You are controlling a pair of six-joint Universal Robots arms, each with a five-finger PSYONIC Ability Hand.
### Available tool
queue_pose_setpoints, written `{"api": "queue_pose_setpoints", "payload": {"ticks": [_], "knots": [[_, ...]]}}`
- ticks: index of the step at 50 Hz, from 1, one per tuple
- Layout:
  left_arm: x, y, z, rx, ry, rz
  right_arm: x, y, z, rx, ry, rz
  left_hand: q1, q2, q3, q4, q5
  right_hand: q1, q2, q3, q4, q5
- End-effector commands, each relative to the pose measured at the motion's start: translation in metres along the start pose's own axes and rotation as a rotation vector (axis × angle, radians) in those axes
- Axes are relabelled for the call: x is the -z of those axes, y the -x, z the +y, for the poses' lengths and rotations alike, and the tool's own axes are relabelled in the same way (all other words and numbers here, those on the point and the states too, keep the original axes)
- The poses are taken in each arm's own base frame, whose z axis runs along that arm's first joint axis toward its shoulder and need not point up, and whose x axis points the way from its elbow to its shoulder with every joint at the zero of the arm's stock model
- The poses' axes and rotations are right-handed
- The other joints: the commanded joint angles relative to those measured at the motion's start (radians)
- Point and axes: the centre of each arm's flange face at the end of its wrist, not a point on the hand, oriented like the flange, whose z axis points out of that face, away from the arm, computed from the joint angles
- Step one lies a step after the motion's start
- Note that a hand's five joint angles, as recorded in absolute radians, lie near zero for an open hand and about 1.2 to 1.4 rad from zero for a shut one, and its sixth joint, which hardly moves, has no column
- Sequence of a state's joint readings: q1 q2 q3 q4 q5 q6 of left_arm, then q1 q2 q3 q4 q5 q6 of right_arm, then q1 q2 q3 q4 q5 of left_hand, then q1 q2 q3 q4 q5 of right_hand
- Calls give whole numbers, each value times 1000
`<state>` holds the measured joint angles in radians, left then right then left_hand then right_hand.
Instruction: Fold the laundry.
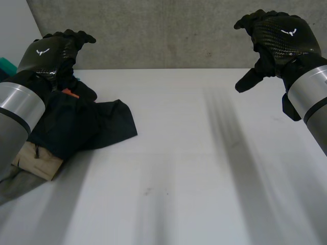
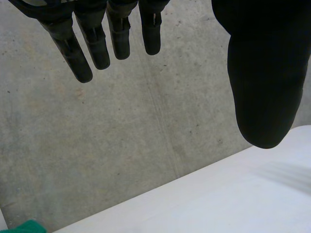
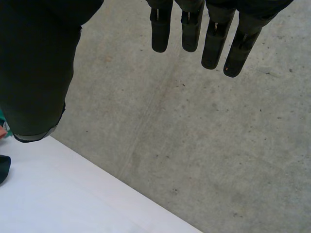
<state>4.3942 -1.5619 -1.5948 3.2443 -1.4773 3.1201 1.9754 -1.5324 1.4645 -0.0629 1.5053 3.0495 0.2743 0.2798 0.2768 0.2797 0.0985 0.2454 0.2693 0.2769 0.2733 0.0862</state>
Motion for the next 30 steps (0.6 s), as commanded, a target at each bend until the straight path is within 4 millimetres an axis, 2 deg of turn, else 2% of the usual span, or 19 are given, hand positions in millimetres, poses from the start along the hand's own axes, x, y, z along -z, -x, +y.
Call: {"api": "queue_pose_setpoints", "payload": {"ticks": [1,10,14,18,19,21,22,25,26,29,30], "knots": [[0,0,0,0,2,10,0,1,1,0,2,-2,-93,-99,-96,-99,-92,-71,-95,-102,-99,-86],[-4,3,-2,-5,-9,-3,1,1,1,-2,5,-6,-96,-102,-99,-101,-95,-71,-95,-102,-99,-86],[-10,13,-2,-90,-17,-34,1,2,2,-1,7,-9,-87,-93,-90,-93,-86,-71,-95,-102,-99,-86],[-28,50,17,-331,42,-136,2,3,2,-1,8,-12,-78,-84,-81,-84,-77,-71,-95,-102,-99,-86],[-36,68,27,-445,74,-174,2,3,2,-1,8,-12,-75,-81,-78,-81,-74,-71,-95,-102,-99,-86],[-42,81,35,-535,98,-198,2,3,3,-2,10,-12,-58,-63,-61,-63,-57,-71,-95,-102,-99,-86],[-49,95,45,-625,125,-221,2,3,3,-2,10,-14,-43,-49,-46,-49,-42,-71,-95,-102,-99,-86],[-57,116,57,-737,154,-260,2,4,3,-2,11,-16,-43,-49,-46,-49,-42,-71,-95,-102,-99,-86],[-63,133,65,-800,169,-292,2,4,4,-2,13,-16,-46,-52,-49,-52,-45,-71,-95,-102,-99,-86],[-72,160,79,-871,191,-341,3,4,5,-1,17,-16,-49,-55,-52,-54,-48,-71,-95,-102,-99,-86],[-78,174,91,-896,210,-363,3,4,6,-1,19,-16,-49,-55,-52,-54,-48,-71,-95,-102,-99,-86]]}}
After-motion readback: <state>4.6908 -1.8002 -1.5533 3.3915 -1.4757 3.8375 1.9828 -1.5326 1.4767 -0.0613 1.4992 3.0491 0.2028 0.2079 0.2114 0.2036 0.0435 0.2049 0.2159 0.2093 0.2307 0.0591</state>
